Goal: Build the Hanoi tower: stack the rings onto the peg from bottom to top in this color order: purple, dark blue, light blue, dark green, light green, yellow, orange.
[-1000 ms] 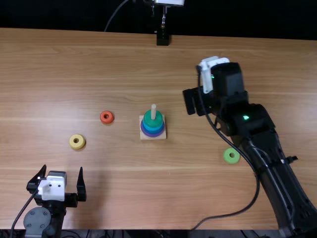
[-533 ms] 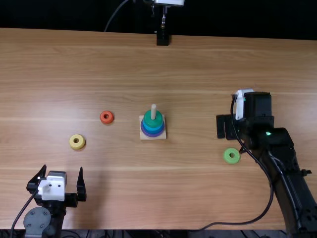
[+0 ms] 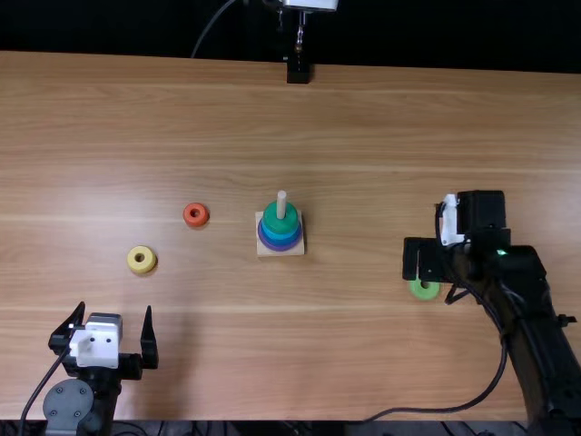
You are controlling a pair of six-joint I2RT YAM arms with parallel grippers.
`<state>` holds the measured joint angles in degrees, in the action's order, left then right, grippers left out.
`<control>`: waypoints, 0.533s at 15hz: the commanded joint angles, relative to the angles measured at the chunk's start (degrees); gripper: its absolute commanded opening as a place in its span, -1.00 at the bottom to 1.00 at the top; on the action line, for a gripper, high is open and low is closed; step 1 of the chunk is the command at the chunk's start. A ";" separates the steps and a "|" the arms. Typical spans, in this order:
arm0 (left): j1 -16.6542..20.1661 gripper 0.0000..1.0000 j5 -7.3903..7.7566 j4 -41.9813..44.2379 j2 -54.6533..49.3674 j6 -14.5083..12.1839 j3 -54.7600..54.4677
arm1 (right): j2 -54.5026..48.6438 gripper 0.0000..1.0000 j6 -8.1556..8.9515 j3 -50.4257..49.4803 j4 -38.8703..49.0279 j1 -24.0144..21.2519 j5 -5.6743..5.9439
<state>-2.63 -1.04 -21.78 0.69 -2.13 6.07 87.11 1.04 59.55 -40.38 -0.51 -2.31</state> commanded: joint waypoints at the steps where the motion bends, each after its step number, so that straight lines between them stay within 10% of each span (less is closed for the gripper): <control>1: -0.27 1.00 0.41 -4.59 -0.69 0.13 -6.07 | 0.08 1.00 0.97 -1.19 0.24 -0.54 -1.60; 8: -0.27 1.00 0.30 -4.59 -0.69 0.13 -6.07 | 6.93 1.00 0.65 -1.72 0.35 -1.07 -1.60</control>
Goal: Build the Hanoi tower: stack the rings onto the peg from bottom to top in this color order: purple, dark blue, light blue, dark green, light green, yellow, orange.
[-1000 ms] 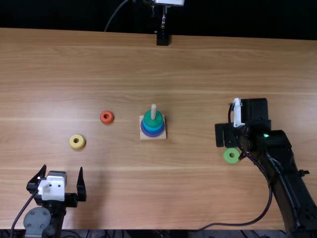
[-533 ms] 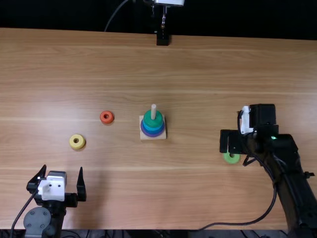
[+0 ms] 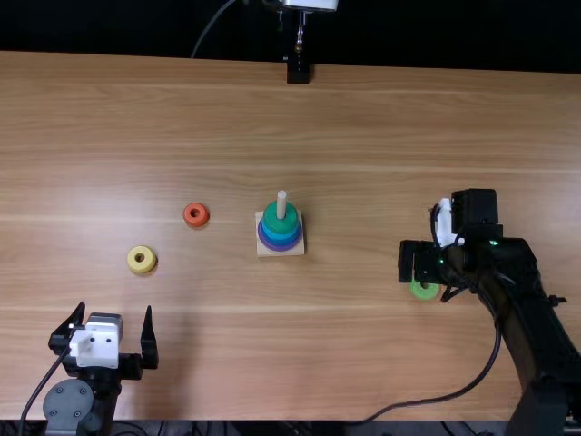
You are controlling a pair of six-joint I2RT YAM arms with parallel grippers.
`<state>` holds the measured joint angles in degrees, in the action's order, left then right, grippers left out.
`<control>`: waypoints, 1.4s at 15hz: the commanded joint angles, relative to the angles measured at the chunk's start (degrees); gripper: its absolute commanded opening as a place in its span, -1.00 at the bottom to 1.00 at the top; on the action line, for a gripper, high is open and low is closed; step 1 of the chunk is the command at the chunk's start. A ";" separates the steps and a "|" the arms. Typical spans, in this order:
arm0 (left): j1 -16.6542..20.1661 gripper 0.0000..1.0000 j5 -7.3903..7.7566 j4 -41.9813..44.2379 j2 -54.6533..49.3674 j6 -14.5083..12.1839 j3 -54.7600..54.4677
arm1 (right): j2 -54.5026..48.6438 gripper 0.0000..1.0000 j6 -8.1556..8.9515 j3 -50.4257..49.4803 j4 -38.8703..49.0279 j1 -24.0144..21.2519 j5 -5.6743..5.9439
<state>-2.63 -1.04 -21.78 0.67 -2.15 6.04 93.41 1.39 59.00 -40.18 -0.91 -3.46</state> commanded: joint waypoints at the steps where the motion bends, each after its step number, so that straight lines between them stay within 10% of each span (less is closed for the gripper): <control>1: -0.27 1.00 0.41 -4.59 -0.67 0.15 -6.04 | 1.60 1.00 0.30 -1.17 0.04 -0.67 -0.33; 15: -0.27 1.00 0.41 -4.59 -0.67 0.15 -6.04 | 8.28 0.95 0.51 -0.29 -0.91 -0.59 -0.33; 19: -0.27 1.00 0.41 -4.59 -0.67 0.15 -6.04 | 8.11 -1.00 -0.12 -0.99 -0.91 -0.50 -0.23; 21: -0.27 1.00 0.41 -4.59 -0.67 0.15 -6.04 | 7.76 -1.00 -0.23 -0.99 -1.01 -0.50 -0.33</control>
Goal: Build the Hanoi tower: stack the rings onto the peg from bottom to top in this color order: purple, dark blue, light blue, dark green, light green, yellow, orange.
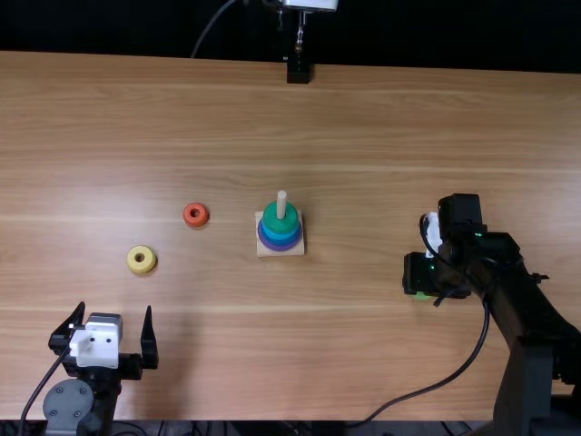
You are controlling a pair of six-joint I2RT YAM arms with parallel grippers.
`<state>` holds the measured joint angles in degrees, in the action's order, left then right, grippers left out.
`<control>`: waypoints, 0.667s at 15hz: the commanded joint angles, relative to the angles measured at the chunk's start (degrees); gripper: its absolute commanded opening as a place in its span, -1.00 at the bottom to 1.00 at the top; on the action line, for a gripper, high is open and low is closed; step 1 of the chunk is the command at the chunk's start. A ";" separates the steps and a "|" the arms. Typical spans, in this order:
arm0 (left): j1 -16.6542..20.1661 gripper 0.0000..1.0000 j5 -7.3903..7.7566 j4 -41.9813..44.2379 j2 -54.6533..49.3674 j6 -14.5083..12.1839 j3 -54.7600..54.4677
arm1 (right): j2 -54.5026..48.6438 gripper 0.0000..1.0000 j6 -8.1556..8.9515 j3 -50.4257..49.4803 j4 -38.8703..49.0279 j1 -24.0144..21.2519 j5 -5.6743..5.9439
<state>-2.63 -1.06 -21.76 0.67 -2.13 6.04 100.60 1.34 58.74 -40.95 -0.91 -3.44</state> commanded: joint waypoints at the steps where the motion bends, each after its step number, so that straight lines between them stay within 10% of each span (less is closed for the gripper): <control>1: -0.27 1.00 0.43 -4.61 -0.67 0.13 -6.04 | 0.48 -1.00 -0.18 -0.38 -0.14 -0.41 -0.35; 5: -0.27 1.00 0.43 -4.61 -0.67 0.13 -6.04 | -0.66 -1.00 0.13 7.35 -3.73 1.43 -0.46; 10: -0.27 1.00 0.43 -4.61 -0.67 0.13 -6.04 | -1.90 -1.00 -0.18 30.82 -30.41 14.88 -0.57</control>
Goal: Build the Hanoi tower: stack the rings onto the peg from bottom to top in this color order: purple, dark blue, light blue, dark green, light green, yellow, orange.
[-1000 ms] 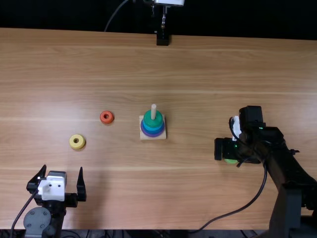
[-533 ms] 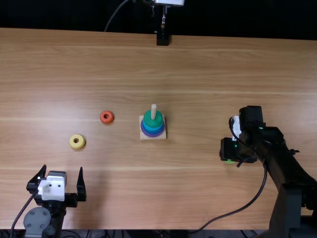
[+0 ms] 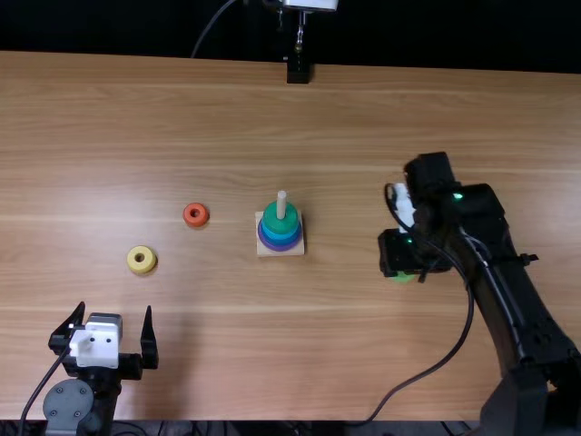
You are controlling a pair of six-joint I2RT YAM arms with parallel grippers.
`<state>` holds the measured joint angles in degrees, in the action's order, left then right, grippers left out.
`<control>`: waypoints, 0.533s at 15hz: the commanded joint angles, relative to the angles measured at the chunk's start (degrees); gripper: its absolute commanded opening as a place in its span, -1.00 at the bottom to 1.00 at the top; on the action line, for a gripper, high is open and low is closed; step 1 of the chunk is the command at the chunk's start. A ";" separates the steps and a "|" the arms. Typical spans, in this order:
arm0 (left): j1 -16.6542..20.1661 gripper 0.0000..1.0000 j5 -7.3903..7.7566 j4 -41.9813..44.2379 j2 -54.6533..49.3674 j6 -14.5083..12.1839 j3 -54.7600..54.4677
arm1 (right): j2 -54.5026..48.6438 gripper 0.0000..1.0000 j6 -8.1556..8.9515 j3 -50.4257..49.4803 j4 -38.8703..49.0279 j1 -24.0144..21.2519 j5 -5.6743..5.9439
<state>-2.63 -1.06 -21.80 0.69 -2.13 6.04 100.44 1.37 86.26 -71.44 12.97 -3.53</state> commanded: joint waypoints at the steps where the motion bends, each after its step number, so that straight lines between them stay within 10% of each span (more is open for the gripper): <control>1: -0.27 1.00 0.43 -4.56 -0.69 0.13 -6.04 | -1.39 -1.00 -0.21 8.58 -3.72 3.20 -0.48; 8: -0.27 1.00 0.43 -4.56 -0.69 0.13 -6.04 | 12.67 -1.00 0.32 41.10 -15.00 13.22 -0.48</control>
<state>-2.63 -1.08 -21.80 0.69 -2.11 6.04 112.27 1.45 124.62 -86.50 25.34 -3.62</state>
